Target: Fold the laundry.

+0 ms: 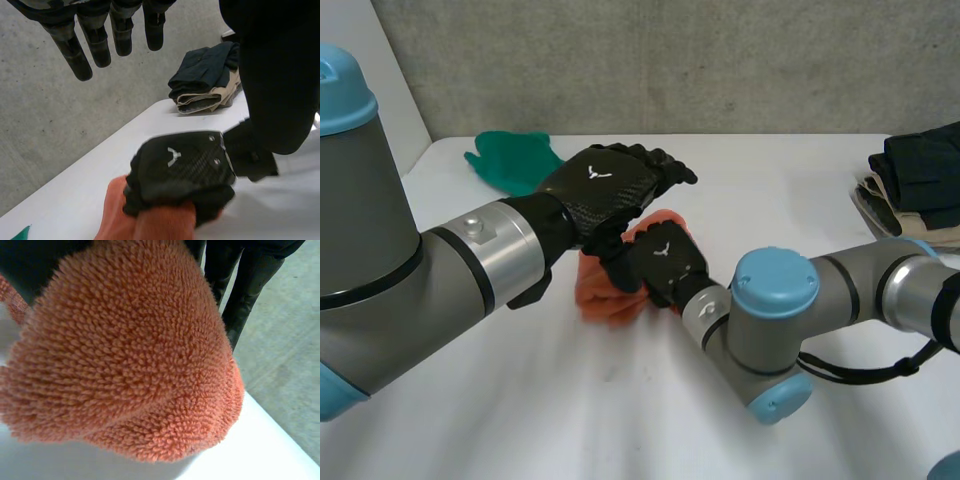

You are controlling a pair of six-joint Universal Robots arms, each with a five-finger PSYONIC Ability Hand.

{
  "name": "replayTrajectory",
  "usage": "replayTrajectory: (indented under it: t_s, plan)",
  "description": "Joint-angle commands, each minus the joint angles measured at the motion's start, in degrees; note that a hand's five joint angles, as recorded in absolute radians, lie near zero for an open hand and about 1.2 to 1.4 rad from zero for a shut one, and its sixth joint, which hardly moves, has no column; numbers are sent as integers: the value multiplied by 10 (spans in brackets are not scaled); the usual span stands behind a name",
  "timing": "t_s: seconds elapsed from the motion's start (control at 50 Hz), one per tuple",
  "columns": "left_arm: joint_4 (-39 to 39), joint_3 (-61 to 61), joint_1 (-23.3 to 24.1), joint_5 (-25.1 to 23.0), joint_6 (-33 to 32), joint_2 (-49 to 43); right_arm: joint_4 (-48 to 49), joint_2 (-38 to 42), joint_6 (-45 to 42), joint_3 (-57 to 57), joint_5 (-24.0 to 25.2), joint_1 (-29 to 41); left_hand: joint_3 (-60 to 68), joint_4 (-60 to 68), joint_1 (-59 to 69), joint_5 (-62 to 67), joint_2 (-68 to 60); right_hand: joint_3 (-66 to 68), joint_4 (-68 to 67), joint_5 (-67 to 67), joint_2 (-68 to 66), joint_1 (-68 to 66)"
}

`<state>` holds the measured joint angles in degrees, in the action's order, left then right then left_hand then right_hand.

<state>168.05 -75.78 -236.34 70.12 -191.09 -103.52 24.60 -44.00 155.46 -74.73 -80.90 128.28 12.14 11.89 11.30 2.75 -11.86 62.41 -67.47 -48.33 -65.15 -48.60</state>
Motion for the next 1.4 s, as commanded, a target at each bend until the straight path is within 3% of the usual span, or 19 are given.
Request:
replayTrajectory:
  t_s: [0.02, 0.12, 0.28, 0.52, 0.68, 0.86, 0.96, 1.12, 1.3, 1.34, 1.4]
  plan:
    - [1, 0, -5, 1, 3, 9, 4, -9, -8, 28, 2, -65, 25, 27, 33, 18, -27, 176, -125, -217, -148, -314]
    - [2, 0, -16, 1, 8, 18, 17, -15, -26, 72, 27, -120, 26, 29, 35, 20, -29, 176, -125, -217, -148, -314]
    - [2, 0, -21, 0, 27, 26, 70, -38, -20, 157, 135, -211, 28, 30, 36, 22, -31, 176, -125, -217, -148, -314]
    - [3, -2, -26, 1, 27, 24, 103, -11, 113, 346, 249, -389, 28, 30, 36, 22, -31, 176, -125, -217, -148, -314]
    - [5, -3, -26, 1, 27, 23, 161, 47, 153, 380, 338, -492, 28, 30, 36, 22, -31, 176, -125, -217, -148, -314]
    - [11, -11, -25, 2, 27, 17, 238, 114, 237, 374, 358, -561, 30, 32, 38, 23, -32, 176, -125, -217, -148, -314]
    - [13, -10, -25, 2, 27, 18, 244, 149, 238, 358, 366, -594, 31, 34, 40, 25, -34, 176, -125, -217, -148, -314]
    - [12, -11, -25, 3, 27, 17, 263, 161, 238, 283, 426, -629, 31, 34, 40, 25, -34, 176, -125, -217, -148, -314]
    - [13, -12, -25, 3, 27, 13, 277, 169, 238, 252, 435, -637, 31, 34, 40, 25, -34, 170, -119, -211, -142, -308]
    - [13, -11, -25, 3, 27, 11, 276, 170, 238, 249, 435, -637, 31, 34, 40, 25, -34, 74, -24, -115, -47, -213]
    - [13, -11, -25, 3, 27, 10, 275, 168, 238, 240, 435, -639, 33, 35, 41, 27, -36, -314, 364, 273, 341, 175]
